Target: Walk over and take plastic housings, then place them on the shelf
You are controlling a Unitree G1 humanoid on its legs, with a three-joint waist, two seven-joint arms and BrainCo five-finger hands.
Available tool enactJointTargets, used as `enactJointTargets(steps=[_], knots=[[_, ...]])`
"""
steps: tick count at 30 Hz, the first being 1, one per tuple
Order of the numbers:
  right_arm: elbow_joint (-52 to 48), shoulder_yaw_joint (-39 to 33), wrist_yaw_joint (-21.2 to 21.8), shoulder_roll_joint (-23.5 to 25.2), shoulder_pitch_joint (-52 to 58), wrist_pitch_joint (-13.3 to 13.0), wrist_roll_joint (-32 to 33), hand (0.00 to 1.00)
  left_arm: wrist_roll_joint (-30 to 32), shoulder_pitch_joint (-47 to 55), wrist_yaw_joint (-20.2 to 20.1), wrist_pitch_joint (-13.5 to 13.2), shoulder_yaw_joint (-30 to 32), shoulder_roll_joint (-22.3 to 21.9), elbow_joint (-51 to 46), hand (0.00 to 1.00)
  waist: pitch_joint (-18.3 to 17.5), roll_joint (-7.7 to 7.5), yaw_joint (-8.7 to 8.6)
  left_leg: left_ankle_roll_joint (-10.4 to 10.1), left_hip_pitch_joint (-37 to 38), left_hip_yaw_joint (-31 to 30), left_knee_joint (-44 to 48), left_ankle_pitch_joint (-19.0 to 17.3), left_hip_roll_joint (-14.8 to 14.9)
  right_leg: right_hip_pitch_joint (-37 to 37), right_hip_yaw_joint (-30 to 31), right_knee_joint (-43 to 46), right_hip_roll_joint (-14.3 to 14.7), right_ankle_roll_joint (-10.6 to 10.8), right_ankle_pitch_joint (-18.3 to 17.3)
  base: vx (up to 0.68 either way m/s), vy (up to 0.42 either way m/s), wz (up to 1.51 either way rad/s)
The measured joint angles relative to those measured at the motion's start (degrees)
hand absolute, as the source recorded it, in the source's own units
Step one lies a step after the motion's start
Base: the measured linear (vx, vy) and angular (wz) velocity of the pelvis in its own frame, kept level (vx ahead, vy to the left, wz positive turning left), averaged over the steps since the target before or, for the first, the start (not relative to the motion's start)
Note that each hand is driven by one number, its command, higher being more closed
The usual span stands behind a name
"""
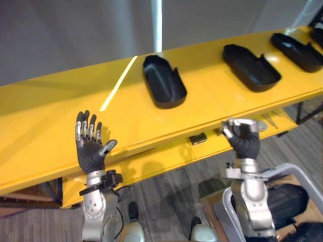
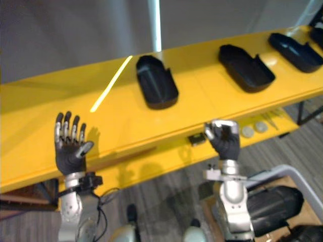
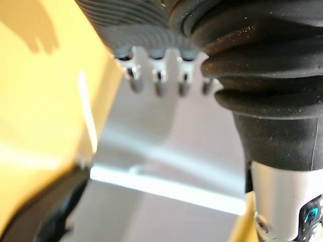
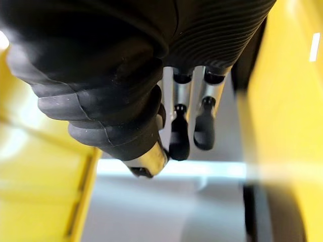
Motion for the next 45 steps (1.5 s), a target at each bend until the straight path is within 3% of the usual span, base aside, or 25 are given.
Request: enactJointTargets(steps=[3, 5, 9, 11, 13, 16, 19, 21, 24, 29, 32, 34, 35, 36, 37, 38, 40, 41, 43, 45], knots=[[-0.7, -3.2, -3.9, 1.4, 4.1, 0.1, -0.2, 0.00, 0.0, 0.3, -1.3, 0.0, -0.1, 0.0, -0.2, 0.00, -0.4, -0.33, -1.11, 0.0, 1.4, 3.1, 0.0, -0.6, 0.1, -0.2, 3.0, -0.8, 0.0, 0.5, 1.6, 0.03, 0.014, -0.60], [-1.2, -7.1, -7.1, 3.4, 7.7, -0.1, 0.1, 0.00, -0.1, 1.4, -2.2, 0.0, -0.7, 0.0, -1.4, 0.00, -0.7, -0.49, -2.77, -0.1, 3.0, 6.8, 0.0, -1.1, 0.2, -1.3, 6.6, -1.1, 0.1, 0.5, 2.6, 0.02, 0.027, -0.76], [-2.0, -10.9, -8.2, 5.3, 13.9, -2.4, 2.4, 0.00, 0.0, 2.1, -1.9, 0.1, -2.0, 0.1, -2.0, 0.00, -1.7, -0.22, -5.32, -0.7, 6.3, 13.3, 0.0, -2.8, 0.8, -2.2, 12.7, -2.8, 0.9, 0.5, 4.2, -0.01, 0.009, -0.93], [-3.4, -11.6, -7.5, 6.0, 16.9, -5.1, 6.8, 0.00, 0.5, 1.9, -0.8, 0.2, -2.2, 0.1, -2.0, 0.00, -2.7, 0.18, -7.54, -1.5, 7.7, 16.5, 0.0, -3.6, 1.4, -3.3, 16.0, -3.3, 1.7, 0.2, 4.4, -0.02, -0.020, -0.76], [-3.4, -11.7, -6.4, 6.2, 17.9, -6.9, 9.7, 0.00, 0.5, 1.8, -0.1, 0.5, -2.7, 0.1, -2.0, 0.00, -3.1, 0.43, -8.31, -1.8, 8.5, 17.5, 0.0, -4.0, 1.7, -3.6, 17.0, -3.3, 2.2, 0.3, 4.4, -0.03, -0.029, -0.47], [-3.3, -9.8, -3.1, 6.0, 17.2, -8.6, 11.2, 0.00, 1.0, 2.1, 2.4, 1.5, -3.4, 0.1, -2.1, 0.00, -4.9, 0.91, -7.62, -2.5, 8.0, 16.2, 0.0, -5.0, 1.9, -5.8, 17.5, -2.8, 2.9, -0.5, 4.9, 0.00, -0.032, -0.38], [-1.9, -5.9, -1.3, 4.8, 13.4, -8.6, 11.2, 0.00, 1.5, 3.2, 4.9, 2.4, -3.0, 0.2, -2.2, 0.00, -7.1, 0.46, -6.02, -2.3, 5.7, 7.9, 1.3, -7.2, 0.9, -8.2, 19.1, -2.8, 4.0, -1.3, 5.5, 0.02, -0.030, -0.31], [1.7, -3.3, -0.6, 3.0, 7.9, -8.5, 11.2, 0.00, 2.7, 4.6, 5.7, 2.2, -0.3, 0.1, -2.5, 0.00, -6.9, -0.86, -3.36, -1.2, 1.1, -2.0, 10.7, -14.4, -0.4, -9.6, 21.8, -3.0, 5.2, -2.4, 6.2, 0.02, 0.009, -0.57], [5.5, -1.0, -1.0, 1.1, 3.0, -8.2, 12.7, 0.00, 2.7, 7.0, 5.8, 1.3, 2.6, 0.0, -4.5, 0.00, -6.6, 0.01, -1.13, 0.2, -3.2, -7.9, 22.2, -22.8, -0.7, -10.1, 24.0, -3.1, 6.9, -2.6, 6.9, 0.00, 0.076, -0.59], [6.6, 1.5, -4.7, 2.2, 3.3, -7.6, 13.5, 0.00, 2.4, 5.3, 3.5, -2.9, 2.7, -0.1, -5.8, 0.00, -4.5, 2.10, -0.82, 1.4, -5.1, -7.5, 30.1, -27.6, -0.8, -11.2, 25.2, -1.9, 7.3, 0.0, 9.3, 0.02, 0.136, -0.49], [5.9, 0.2, -6.1, 3.9, 7.9, -7.3, 13.3, 0.00, 2.1, 1.8, 1.5, -3.8, 0.5, 0.0, -5.8, 0.00, -1.3, 2.64, -2.07, 2.6, -3.7, -6.2, 33.2, -30.1, -1.5, -11.1, 27.1, -1.7, 7.6, 1.0, 11.7, -0.06, 0.177, -0.80], [4.1, -0.6, -3.3, 5.8, 12.0, -7.4, 14.8, 0.00, 3.0, 1.0, 2.8, -3.7, 0.1, 0.0, -5.8, 0.00, 0.2, 1.40, -2.29, 3.9, -1.7, -3.3, 33.6, -31.2, -2.0, -11.0, 26.7, -1.7, 7.3, 0.9, 13.9, -0.15, 0.139, -0.98], [2.5, -0.5, -0.1, 5.8, 14.0, -7.5, 15.7, 0.00, 3.2, 0.9, 4.2, -3.6, 0.5, 0.1, -5.8, 0.00, 0.6, 1.00, -2.89, 4.6, -0.8, -2.0, 33.3, -31.3, -2.1, -11.2, 25.7, -2.8, 7.7, -0.1, 17.8, -0.20, 0.110, -1.02], [2.1, -0.5, 1.1, 5.8, 14.4, -7.7, 15.7, 0.00, 3.2, 1.0, 4.7, -3.5, 1.0, 0.1, -5.8, 0.00, 0.7, 1.04, -2.90, 5.4, -0.8, -0.8, 32.8, -31.1, -1.5, -11.2, 25.8, -4.8, 8.0, -0.3, 21.2, -0.26, 0.097, -0.98], [1.4, -0.5, 3.0, 6.0, 14.2, -8.4, 15.8, 0.00, 2.9, 1.3, 5.0, -3.2, 2.4, -0.1, -5.7, 0.00, 1.2, 2.06, -2.86, 5.9, -0.9, 1.4, 32.0, -29.9, 0.1, -12.3, 23.4, -2.7, 8.5, -1.1, 21.2, -0.30, 0.099, -0.79], [1.1, 0.0, 4.2, 5.9, 13.6, -8.7, 16.6, 0.00, 2.5, 1.1, 5.0, -2.6, 3.4, 0.2, -5.7, 0.00, 1.0, 1.72, -2.53, 6.2, -0.8, 2.8, 29.6, -27.7, 0.4, -14.2, 19.3, 6.8, 8.2, -4.1, 13.2, -0.25, 0.076, -0.65], [1.4, 0.7, 4.3, 5.9, 11.3, -8.7, 16.7, 0.00, 2.5, 1.5, 5.0, -2.1, 4.3, 0.2, -5.7, 0.00, 1.0, 1.90, -1.62, 6.1, -0.7, 3.7, 26.7, -24.9, 1.2, -15.1, 15.5, 16.2, 7.0, -4.4, 6.4, -0.16, -0.008, -0.36], [2.3, 2.4, 3.0, 5.9, 8.3, -8.7, 16.7, 0.00, 2.3, 2.0, 5.0, -1.1, 5.5, 0.2, -5.7, 0.00, 1.0, 1.98, -0.90, 5.6, -1.5, 4.1, 24.9, -22.7, 2.2, -14.5, 13.0, 21.9, 5.1, -5.4, 2.3, -0.18, -0.098, -0.32], [3.6, 4.2, 1.2, 5.9, 5.5, -8.7, 16.5, 0.00, 2.0, 2.3, 5.0, 0.2, 6.0, 0.2, -5.7, 0.00, 1.0, 1.86, -0.30, 5.0, -2.8, 4.0, 23.5, -21.2, 3.3, -13.2, 11.7, 25.0, 2.7, -5.7, 0.0, -0.15, -0.194, -0.23], [5.8, 5.7, -1.5, 5.9, 3.2, -8.5, 15.4, 0.00, 1.9, 2.4, 4.8, 1.2, 6.0, 0.2, -5.6, 0.00, 0.7, 1.39, 0.87, 3.4, -3.8, 4.1, 21.6, -18.8, 4.0, -10.6, 10.3, 24.8, -1.9, -6.1, -0.9, -0.15, -0.320, -0.25]])
